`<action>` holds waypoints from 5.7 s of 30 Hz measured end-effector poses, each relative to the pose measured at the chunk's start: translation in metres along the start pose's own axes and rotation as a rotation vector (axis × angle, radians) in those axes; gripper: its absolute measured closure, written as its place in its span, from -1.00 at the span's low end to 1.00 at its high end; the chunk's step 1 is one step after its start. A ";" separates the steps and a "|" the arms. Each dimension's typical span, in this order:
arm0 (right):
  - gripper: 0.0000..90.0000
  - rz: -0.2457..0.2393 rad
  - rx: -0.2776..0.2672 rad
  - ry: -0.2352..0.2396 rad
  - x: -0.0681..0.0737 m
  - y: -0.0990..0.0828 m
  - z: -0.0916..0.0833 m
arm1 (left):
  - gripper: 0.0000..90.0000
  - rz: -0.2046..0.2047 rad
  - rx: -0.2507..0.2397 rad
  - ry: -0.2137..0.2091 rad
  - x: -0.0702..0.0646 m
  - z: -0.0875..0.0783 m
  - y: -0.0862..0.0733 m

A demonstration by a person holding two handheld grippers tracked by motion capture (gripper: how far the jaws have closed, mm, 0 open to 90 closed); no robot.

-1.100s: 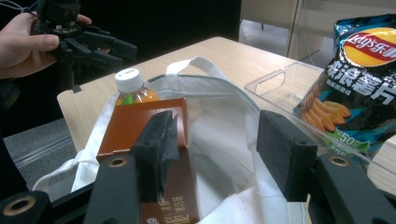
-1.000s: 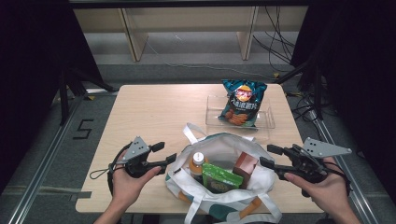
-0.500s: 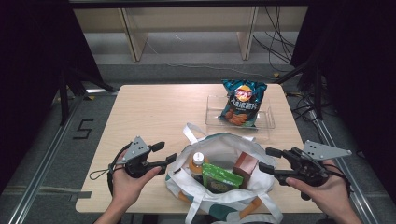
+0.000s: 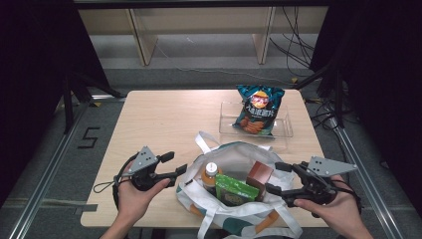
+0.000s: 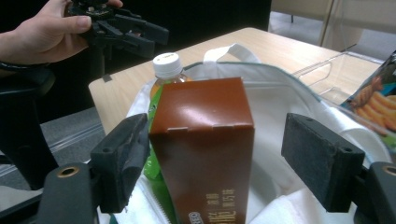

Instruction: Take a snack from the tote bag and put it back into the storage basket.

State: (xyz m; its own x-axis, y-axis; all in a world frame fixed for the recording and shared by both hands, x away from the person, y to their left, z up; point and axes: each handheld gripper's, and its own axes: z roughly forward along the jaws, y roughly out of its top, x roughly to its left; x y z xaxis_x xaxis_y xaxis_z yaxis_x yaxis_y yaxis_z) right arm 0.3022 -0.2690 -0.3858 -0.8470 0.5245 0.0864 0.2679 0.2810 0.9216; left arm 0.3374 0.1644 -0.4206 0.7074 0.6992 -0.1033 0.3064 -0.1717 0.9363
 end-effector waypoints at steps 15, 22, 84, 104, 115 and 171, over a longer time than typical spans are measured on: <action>-0.50 -0.011 0.033 0.026 0.002 -0.005 0.015 | -0.21 -0.011 0.005 0.007 0.000 -0.002 -0.001; -0.37 -0.016 0.035 0.022 0.002 -0.005 0.023 | -0.21 0.004 0.012 0.006 0.001 -0.001 -0.001; -0.13 0.039 -0.157 -0.126 0.001 0.050 -0.024 | -0.21 0.000 0.013 0.008 0.002 -0.002 -0.002; -0.12 0.030 -0.222 -0.176 -0.008 0.070 -0.044 | -0.21 0.002 0.015 0.004 0.002 -0.001 -0.002; -0.12 0.047 -0.267 -0.200 -0.011 0.081 -0.053 | -0.21 -0.005 0.009 -0.005 0.001 0.001 -0.002; -0.12 0.043 -0.271 -0.433 -0.058 0.099 -0.059 | -0.21 -0.009 0.001 -0.004 0.002 -0.001 -0.002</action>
State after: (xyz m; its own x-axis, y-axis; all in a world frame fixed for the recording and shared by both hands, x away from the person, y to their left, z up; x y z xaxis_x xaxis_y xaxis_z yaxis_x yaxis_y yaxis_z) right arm 0.3508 -0.3187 -0.2771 -0.5549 0.8318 0.0142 0.1205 0.0634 0.9907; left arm 0.3375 0.1669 -0.4221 0.7074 0.6978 -0.1128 0.3132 -0.1663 0.9350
